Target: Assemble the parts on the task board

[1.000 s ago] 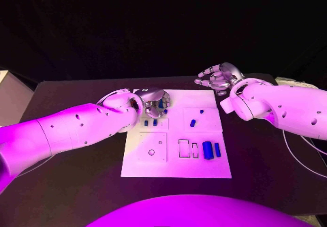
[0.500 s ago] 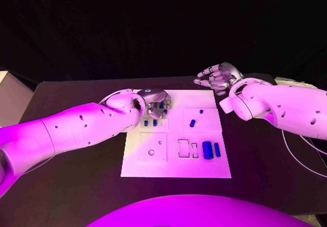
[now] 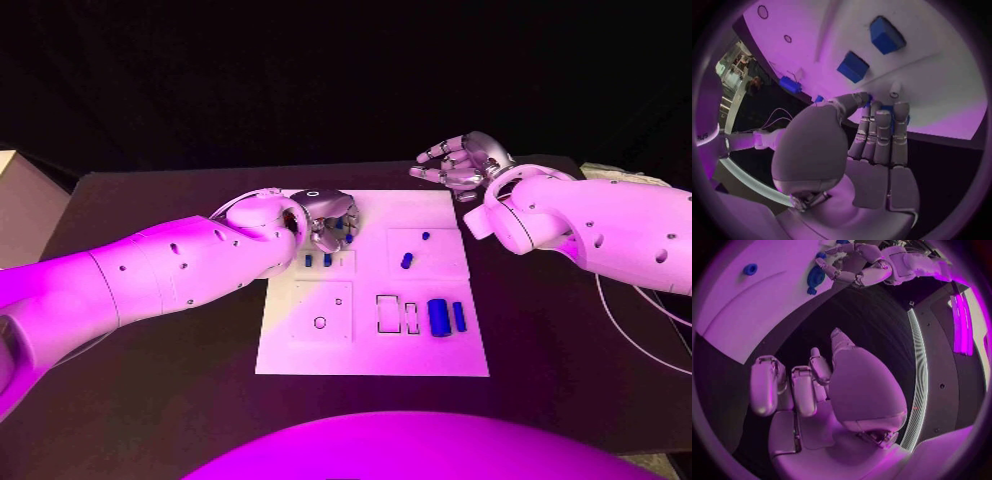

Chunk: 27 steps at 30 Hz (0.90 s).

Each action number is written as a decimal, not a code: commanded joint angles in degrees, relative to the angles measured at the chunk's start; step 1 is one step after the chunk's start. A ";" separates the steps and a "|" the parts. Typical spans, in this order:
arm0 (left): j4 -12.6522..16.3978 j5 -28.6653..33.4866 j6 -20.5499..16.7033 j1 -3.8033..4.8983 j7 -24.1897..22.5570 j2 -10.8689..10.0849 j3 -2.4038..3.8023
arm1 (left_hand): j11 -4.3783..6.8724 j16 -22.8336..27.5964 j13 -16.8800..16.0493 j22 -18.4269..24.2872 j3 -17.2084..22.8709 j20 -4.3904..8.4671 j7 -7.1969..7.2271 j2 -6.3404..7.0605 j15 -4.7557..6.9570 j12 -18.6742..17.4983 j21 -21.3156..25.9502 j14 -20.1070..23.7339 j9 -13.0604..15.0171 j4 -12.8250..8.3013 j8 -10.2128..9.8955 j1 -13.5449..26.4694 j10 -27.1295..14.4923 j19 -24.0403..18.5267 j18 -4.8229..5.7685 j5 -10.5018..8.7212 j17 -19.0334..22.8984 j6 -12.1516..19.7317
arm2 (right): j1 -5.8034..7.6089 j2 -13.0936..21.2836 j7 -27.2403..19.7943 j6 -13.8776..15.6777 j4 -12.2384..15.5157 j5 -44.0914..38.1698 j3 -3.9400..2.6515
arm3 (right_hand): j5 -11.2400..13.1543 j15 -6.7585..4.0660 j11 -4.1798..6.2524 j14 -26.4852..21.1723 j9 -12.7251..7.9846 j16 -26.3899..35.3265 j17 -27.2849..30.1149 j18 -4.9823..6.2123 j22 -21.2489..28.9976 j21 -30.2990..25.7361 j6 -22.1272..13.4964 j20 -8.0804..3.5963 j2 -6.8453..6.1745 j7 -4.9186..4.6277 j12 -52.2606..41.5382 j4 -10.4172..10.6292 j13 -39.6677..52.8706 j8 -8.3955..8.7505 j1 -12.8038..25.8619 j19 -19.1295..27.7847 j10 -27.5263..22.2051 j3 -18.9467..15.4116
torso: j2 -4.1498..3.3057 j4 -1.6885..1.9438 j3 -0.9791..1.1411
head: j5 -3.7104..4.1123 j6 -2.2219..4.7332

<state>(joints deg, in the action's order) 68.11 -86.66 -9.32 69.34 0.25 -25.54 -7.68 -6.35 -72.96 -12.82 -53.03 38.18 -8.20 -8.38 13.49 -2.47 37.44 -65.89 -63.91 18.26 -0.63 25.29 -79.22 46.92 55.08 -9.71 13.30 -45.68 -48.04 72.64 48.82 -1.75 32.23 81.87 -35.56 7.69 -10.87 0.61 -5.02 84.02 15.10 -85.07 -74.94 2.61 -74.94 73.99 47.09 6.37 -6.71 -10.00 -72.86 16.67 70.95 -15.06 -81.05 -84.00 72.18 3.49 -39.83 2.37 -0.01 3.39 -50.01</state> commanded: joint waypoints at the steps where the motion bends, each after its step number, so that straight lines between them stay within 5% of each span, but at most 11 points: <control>1: -0.02 -0.68 1.32 0.00 0.51 0.20 0.02 | -0.07 -0.39 0.05 -0.07 -0.02 0.07 -0.15 -0.52 -0.01 -0.19 -0.28 -0.15 -0.09 -0.28 -0.40 -0.05 0.48 0.23 0.24 -0.36 0.05 -0.39 | -0.02 -0.05 -1.04 -0.15 0.10 -0.06 -0.01 | -0.39 -0.24 0.07 3.54 0.07 0.21 -6.31 0.97 -4.36 -0.43 -0.28 -0.27 0.14 0.14 0.31 -0.11 -0.33 -0.26 0.64 -0.14 -0.50 0.33 | -0.02 -0.02 -0.01 | 0.04 0.01; 19: 0.04 -0.29 1.65 -0.13 -0.12 0.48 0.00 | 0.20 -1.93 1.29 -1.54 -0.50 0.01 -0.19 -1.13 0.06 -0.99 -1.36 -1.13 -0.50 -0.16 -1.38 1.32 2.81 1.16 0.53 -0.55 -0.64 -2.24 | -0.02 -0.14 -1.10 -0.19 0.03 0.02 -0.01 | -0.39 -0.25 0.09 3.53 0.08 0.24 -6.29 0.98 -4.31 -0.52 -0.25 -0.27 0.18 0.15 0.54 -0.11 -0.58 -0.30 0.65 -0.11 -0.72 0.37 | 0.00 0.03 -0.03 | 0.09 0.01; 27: 0.12 0.39 -0.56 -0.17 -1.26 0.43 -0.01 | 1.47 -4.87 2.03 -3.96 -0.55 0.71 0.11 -1.98 1.11 -1.40 -3.11 -5.15 -0.38 -0.69 -1.89 1.11 6.75 3.81 1.05 -0.31 -5.14 -4.55 | -0.02 -0.20 -1.04 -0.27 0.02 0.02 -0.01 | -0.41 -0.26 0.09 3.53 0.09 0.24 -6.30 0.97 -4.33 -0.51 -0.25 -0.28 0.29 0.16 0.62 -0.09 -0.68 -0.34 0.70 -0.12 -0.78 0.44 | 0.00 0.09 -0.06 | 0.03 0.01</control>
<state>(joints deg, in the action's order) 68.09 -86.79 -8.91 69.24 0.16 -25.19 -7.68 -5.08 -77.45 -10.86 -56.59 37.61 -7.58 -8.36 11.98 -1.48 36.20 -68.67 -68.49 17.71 -1.02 23.58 -78.02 53.15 58.42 -9.72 13.09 -50.19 -52.12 72.64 48.66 -2.04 32.27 81.83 -35.43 7.69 -11.10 0.61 -4.88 84.02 15.14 -85.09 -74.92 2.61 -74.92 73.75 47.09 6.37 -6.48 -10.00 -72.42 16.51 70.32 -15.06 -80.83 -84.00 71.92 3.65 -39.82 2.45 -0.04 3.47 -50.01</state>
